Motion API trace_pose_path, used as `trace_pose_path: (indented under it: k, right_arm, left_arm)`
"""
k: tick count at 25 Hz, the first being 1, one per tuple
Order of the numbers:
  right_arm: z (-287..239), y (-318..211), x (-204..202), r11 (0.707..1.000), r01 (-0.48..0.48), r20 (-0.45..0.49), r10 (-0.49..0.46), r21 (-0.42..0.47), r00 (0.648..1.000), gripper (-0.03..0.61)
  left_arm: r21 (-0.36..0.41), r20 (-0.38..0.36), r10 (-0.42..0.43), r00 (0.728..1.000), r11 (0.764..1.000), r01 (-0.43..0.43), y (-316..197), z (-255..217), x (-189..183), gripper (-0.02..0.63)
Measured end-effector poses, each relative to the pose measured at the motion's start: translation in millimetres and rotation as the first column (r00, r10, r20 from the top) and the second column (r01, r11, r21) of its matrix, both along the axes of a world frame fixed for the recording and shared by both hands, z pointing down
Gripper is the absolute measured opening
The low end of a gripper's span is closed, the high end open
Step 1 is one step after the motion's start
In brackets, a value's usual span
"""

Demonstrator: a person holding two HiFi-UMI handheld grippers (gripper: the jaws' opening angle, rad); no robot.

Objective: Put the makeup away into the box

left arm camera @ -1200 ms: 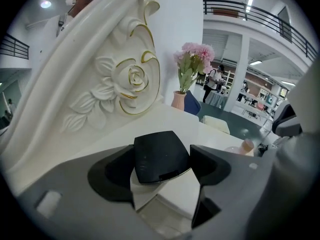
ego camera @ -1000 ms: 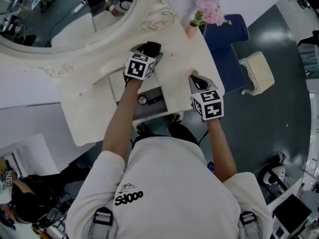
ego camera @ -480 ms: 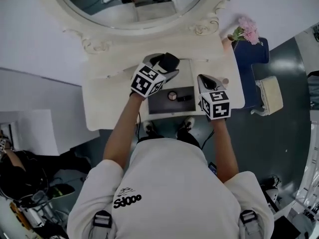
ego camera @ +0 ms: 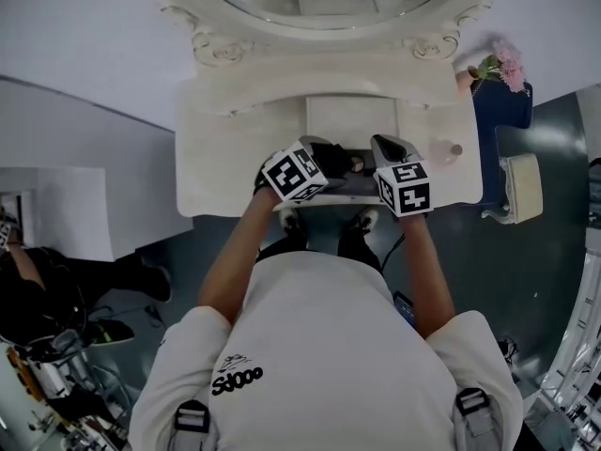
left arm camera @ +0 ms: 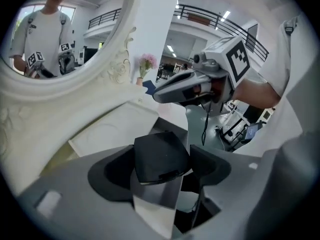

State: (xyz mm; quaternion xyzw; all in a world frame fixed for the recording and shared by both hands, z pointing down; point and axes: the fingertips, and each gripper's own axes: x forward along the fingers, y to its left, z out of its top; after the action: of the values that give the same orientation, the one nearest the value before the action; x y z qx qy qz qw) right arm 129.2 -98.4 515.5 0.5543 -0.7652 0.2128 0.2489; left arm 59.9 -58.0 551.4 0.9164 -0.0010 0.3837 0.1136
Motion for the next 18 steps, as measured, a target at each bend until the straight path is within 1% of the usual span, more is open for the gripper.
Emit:
trace_pose_path:
  k: [2,4,6,8,10,11,14,16,18]
  right_arm:
    - [6.7,3.3,-2.8,1.0,0.0,0.001,0.0,-0.017,1.0,0.002]
    - [12.2,6.4,-3.6,1.0,-0.004,0.002,0.004,-0.031,1.0,0.002]
    - [16.7,9.5,-3.1,0.999,-0.004,0.003,0.005,-0.043,1.0,0.002]
    - [20.7,12.7,-0.7,0.998,-0.005,-0.001,0.005,-0.055,1.0,0.002]
    - [23.6,14.5,3.4,0.998,-0.006,-0.007,0.006,-0.064,1.0,0.002]
    - [24.7,14.8,5.7,0.998,-0.007,-0.009,0.007,-0.067,1.0,0.002]
    - [28.3,15.4,12.5,0.997,-0.007,-0.006,0.007,-0.078,1.0,0.002]
    - [31.3,15.3,16.4,0.996,-0.006,-0.003,0.006,-0.087,1.0,0.002]
    - [33.5,13.8,19.8,0.996,-0.003,0.001,0.003,-0.093,1.0,0.002]
  left_arm:
    - [-0.024,0.032,0.013,0.999,1.0,-0.012,9.6,12.6,-1.4,0.37]
    - [-0.035,0.084,0.034,0.996,0.999,-0.031,16.2,26.0,-2.5,0.37]
    - [-0.073,0.134,0.051,0.99,0.997,-0.041,23.0,41.6,-3.3,0.37]
    - [-0.135,0.153,0.041,0.987,0.991,-0.02,28.9,56.0,-1.5,0.37]
    - [-0.177,0.168,0.015,0.986,0.984,0.015,30.6,65.9,0.8,0.371]
    - [-0.181,0.184,0.006,0.983,0.983,0.028,30.2,70.3,1.3,0.371]
    - [-0.152,0.247,0.001,0.969,0.988,0.038,26.6,82.0,2.8,0.371]
    - [-0.143,0.278,0.012,0.961,0.989,0.029,25.6,89.7,6.0,0.371]
    - [-0.117,0.318,0.031,0.948,0.993,0.007,21.9,97.0,8.3,0.371]
